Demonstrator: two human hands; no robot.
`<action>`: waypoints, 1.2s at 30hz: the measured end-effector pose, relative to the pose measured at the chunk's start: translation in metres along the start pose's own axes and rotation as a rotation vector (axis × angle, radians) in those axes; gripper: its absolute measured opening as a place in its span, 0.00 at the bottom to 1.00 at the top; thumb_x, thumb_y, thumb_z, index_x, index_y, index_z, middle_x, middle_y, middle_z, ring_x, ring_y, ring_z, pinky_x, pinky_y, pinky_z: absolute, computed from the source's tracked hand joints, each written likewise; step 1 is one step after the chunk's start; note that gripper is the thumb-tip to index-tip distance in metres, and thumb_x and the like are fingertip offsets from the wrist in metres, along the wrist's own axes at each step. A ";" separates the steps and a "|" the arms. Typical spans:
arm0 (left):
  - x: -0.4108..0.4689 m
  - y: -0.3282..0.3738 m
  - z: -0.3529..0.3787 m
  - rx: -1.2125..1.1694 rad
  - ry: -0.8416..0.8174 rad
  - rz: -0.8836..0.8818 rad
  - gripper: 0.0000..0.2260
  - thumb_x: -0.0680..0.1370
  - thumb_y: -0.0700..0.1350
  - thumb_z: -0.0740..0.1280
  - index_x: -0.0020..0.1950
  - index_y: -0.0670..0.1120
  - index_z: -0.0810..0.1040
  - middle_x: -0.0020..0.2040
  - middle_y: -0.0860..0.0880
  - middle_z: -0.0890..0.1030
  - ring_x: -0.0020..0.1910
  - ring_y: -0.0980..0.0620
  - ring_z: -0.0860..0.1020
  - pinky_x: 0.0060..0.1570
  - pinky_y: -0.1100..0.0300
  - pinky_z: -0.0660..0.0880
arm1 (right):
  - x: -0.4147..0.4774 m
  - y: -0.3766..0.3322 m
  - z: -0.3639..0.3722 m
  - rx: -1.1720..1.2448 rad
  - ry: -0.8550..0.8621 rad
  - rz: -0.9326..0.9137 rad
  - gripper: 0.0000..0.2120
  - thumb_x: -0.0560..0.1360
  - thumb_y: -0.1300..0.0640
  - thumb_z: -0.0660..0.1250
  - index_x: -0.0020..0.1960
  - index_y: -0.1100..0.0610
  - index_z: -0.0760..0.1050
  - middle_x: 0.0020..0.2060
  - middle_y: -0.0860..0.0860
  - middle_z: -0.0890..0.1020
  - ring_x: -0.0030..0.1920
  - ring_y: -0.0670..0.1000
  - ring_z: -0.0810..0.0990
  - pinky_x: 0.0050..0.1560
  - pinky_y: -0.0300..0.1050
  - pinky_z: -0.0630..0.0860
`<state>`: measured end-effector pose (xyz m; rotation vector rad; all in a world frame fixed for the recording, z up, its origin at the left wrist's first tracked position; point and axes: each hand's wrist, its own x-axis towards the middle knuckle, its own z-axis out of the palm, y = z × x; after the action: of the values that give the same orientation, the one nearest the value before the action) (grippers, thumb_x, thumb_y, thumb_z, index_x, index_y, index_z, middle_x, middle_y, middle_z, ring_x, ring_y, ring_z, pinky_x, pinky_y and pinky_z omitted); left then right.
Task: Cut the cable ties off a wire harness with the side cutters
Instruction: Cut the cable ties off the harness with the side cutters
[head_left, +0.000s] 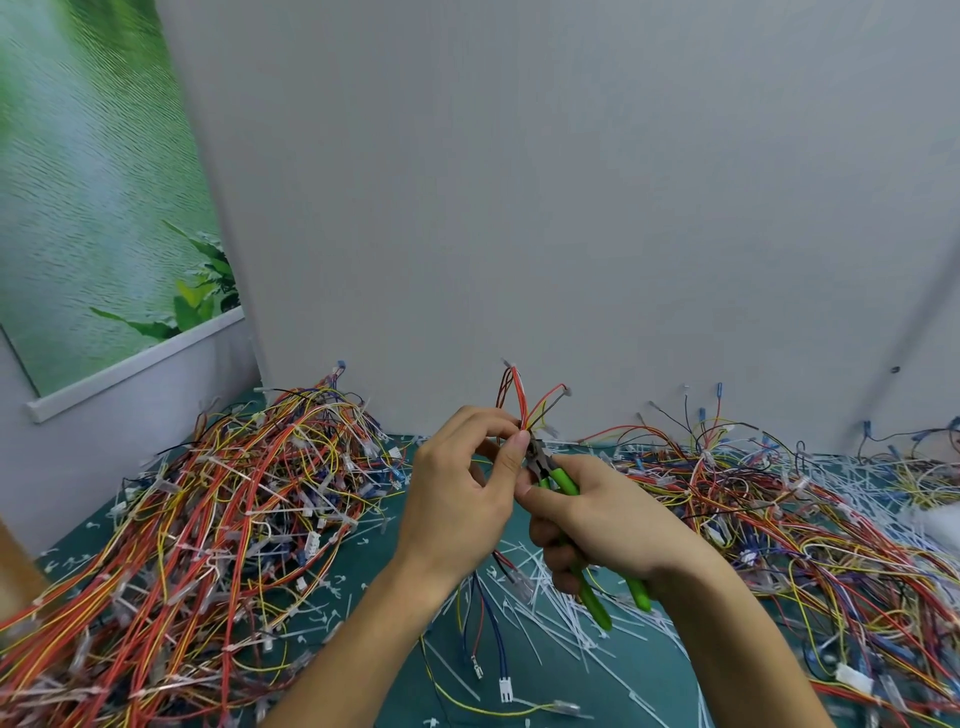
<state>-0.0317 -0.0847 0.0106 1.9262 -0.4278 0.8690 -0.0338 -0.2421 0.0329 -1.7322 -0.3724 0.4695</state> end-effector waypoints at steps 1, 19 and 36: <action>0.000 0.000 0.000 0.001 0.003 -0.003 0.02 0.80 0.44 0.70 0.48 0.48 0.82 0.49 0.57 0.81 0.48 0.58 0.80 0.39 0.62 0.77 | 0.000 0.000 0.001 0.003 0.010 -0.001 0.11 0.84 0.51 0.64 0.47 0.55 0.68 0.28 0.49 0.68 0.25 0.49 0.67 0.26 0.42 0.71; 0.000 -0.003 0.000 0.016 -0.002 -0.028 0.02 0.80 0.46 0.70 0.49 0.50 0.82 0.49 0.59 0.81 0.48 0.58 0.81 0.38 0.66 0.76 | 0.003 0.002 0.002 0.081 -0.024 0.017 0.03 0.78 0.58 0.65 0.47 0.56 0.71 0.30 0.50 0.71 0.28 0.52 0.72 0.33 0.49 0.77; 0.000 -0.004 0.001 -0.004 0.016 0.001 0.02 0.80 0.45 0.70 0.48 0.49 0.82 0.49 0.59 0.81 0.46 0.57 0.81 0.39 0.59 0.76 | 0.004 0.002 0.003 0.080 0.012 0.020 0.09 0.83 0.56 0.64 0.44 0.53 0.68 0.28 0.50 0.65 0.25 0.50 0.64 0.28 0.42 0.68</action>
<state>-0.0287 -0.0839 0.0083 1.9139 -0.4202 0.8833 -0.0323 -0.2382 0.0302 -1.6614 -0.3235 0.4825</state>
